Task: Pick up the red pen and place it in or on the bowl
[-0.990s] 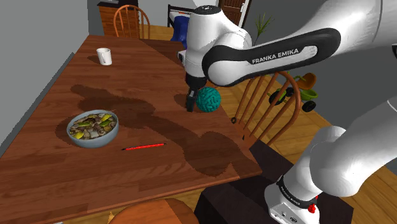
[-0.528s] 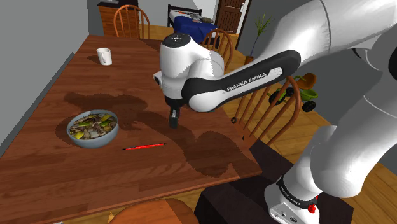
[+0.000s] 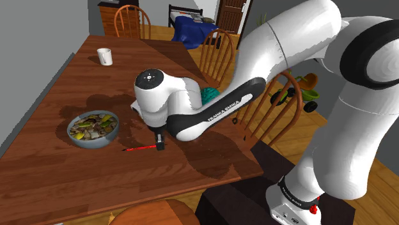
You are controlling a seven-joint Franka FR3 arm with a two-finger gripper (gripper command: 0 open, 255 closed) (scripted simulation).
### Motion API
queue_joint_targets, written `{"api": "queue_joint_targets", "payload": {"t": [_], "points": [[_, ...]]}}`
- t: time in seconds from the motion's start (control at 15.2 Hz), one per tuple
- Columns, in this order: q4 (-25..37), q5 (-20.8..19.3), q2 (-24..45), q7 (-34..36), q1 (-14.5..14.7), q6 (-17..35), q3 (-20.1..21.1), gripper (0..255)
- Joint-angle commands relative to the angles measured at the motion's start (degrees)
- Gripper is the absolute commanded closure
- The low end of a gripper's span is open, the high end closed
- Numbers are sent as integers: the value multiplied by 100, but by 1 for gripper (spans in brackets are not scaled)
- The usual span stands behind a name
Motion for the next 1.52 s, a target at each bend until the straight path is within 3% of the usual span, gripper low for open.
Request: {"api": "queue_joint_targets", "payload": {"t": [0.0,0.53,0.99,1.06,1.45], "points": [[160,-245,303,52,122,51,11,0],[139,-587,720,263,124,453,-168,0],[139,-586,719,263,125,452,-168,0],[139,-586,719,263,125,452,-168,255],[148,-583,722,261,126,446,-166,255]]}}
